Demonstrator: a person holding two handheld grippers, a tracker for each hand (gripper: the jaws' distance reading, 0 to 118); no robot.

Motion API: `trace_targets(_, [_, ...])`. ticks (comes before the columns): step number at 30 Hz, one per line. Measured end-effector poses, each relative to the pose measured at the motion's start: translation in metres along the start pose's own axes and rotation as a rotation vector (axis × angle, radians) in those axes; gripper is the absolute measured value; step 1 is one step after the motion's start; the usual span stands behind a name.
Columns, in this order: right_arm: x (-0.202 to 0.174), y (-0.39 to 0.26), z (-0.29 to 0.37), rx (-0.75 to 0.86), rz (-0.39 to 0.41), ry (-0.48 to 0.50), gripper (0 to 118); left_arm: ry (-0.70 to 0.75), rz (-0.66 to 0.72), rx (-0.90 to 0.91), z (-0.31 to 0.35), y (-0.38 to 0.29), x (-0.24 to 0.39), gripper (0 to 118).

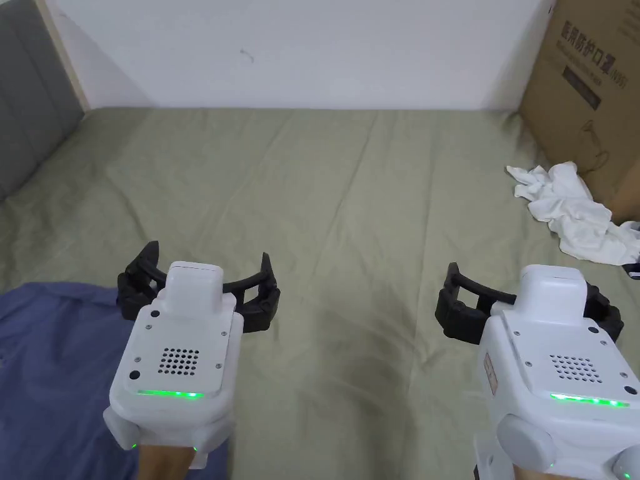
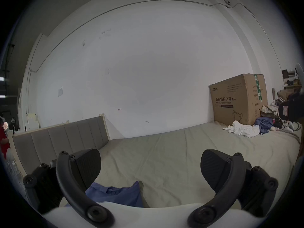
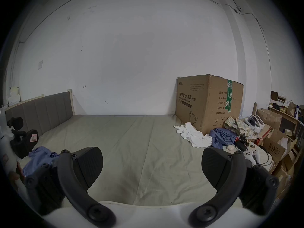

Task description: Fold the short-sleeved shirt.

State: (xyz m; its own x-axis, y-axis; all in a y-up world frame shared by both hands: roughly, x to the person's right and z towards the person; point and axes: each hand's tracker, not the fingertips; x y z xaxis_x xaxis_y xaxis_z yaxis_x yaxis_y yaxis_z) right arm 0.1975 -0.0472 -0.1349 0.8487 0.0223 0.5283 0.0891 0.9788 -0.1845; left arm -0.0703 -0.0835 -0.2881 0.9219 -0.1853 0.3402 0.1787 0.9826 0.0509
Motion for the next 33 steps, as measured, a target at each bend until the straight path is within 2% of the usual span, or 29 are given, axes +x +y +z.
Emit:
trace_targets(12, [-0.001, 0.002, 0.001, 0.006, 0.016, 0.009, 118, 0.019, 0.061, 0.0, -0.003, 0.001, -0.012, 118])
trace_targets(33, [-0.004, 0.005, 0.002, 0.001, 0.029, 0.022, 118, 0.015, 0.081, 0.018, -0.008, 0.005, -0.014, 118])
